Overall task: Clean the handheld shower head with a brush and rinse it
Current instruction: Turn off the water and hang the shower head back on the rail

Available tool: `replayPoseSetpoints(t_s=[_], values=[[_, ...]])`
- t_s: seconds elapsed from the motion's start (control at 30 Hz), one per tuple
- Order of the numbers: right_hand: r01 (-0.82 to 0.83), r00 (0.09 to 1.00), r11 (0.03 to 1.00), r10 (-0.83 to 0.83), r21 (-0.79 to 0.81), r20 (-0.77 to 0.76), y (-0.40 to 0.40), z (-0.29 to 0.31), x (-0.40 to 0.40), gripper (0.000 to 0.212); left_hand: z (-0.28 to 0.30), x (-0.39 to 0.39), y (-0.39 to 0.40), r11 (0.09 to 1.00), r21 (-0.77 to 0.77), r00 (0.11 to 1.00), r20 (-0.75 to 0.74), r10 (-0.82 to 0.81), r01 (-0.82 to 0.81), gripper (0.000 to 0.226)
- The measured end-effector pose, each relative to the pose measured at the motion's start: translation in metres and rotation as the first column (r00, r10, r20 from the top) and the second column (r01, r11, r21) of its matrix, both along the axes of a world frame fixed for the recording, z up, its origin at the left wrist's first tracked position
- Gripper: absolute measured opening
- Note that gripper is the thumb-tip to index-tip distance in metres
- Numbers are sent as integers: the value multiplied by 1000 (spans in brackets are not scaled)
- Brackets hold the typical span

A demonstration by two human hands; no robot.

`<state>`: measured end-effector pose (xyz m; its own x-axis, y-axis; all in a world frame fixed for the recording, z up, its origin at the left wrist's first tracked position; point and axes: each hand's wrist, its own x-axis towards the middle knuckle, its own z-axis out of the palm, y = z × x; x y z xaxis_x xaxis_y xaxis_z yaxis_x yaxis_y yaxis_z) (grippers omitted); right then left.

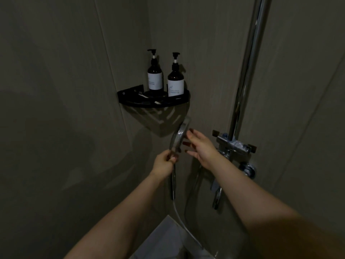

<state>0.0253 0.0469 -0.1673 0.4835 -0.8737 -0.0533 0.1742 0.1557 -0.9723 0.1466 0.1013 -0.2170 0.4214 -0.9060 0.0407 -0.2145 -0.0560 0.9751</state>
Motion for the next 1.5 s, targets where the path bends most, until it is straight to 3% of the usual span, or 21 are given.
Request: replayPoseSetpoints(t_s=[0.2,0.4,0.77,0.9,1.03,1.17,1.3,1.4,1.5], values=[[123,992,992,-123,-13,2,-5,-7,-3,67,4,3,0,1000,18,1000,6,-24,24,26],[110,990,994,-110,5,82,-1,5,-7,36,9,-3,3,993,51,994,-29,-104,106,33],[135,990,987,-133,-81,39,-12,25,-62,33,32,-48,-17,972,77,970,87,-226,220,44],[88,990,973,-108,-214,-86,-24,38,-98,35,46,-77,-28,965,25,964,56,-261,260,45],[235,951,916,-287,-324,-120,-30,47,-123,37,58,-101,-44,956,-41,957,29,-290,291,47],[389,893,854,-441,-347,-85,-34,45,-145,37,67,-109,-69,918,27,912,111,-395,395,47],[511,822,781,-566,-358,-63,-41,42,-171,40,63,-98,-101,947,67,916,238,-322,315,54],[579,765,730,-641,-365,-67,-43,43,-187,40,53,-94,-118,905,160,815,393,-426,395,62],[634,711,678,-700,-372,-64,-43,46,-196,39,42,-98,-135,835,254,713,434,-550,489,54]])
